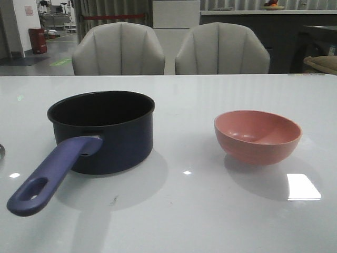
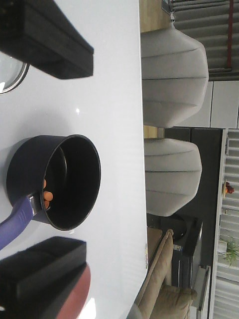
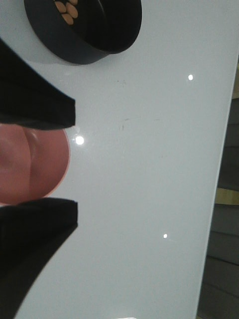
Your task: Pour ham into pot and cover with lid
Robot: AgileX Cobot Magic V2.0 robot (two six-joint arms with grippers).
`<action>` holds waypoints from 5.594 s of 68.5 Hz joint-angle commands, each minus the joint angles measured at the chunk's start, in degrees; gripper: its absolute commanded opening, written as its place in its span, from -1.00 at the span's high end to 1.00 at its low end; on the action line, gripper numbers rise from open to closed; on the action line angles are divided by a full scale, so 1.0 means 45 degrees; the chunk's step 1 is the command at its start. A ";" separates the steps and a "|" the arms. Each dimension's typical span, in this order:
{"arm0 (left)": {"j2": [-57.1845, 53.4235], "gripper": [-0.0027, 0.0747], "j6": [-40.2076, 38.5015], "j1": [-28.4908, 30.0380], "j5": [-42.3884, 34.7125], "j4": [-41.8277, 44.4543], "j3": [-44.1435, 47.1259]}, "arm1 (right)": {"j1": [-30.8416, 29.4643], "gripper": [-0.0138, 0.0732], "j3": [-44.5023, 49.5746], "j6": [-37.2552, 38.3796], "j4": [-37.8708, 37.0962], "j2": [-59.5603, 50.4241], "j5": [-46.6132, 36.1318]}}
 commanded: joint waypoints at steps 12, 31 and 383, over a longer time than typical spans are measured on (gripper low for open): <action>0.0147 -0.82 -0.0042 -0.0104 -0.1055 -0.0048 -0.0340 | 0.0664 -0.32 0.2972 -0.0179 -0.0126 -0.3422 -0.3470; 0.0147 -0.82 -0.0042 -0.0104 -0.1055 -0.0048 -0.0340 | 0.0731 -0.32 0.5838 -0.0179 -0.0126 -0.7854 -0.3305; 2.0815 0.26 0.1057 0.1082 0.8709 -0.0542 -1.7612 | 0.0720 0.36 0.7919 -0.0179 -0.0126 -1.2266 -0.0468</action>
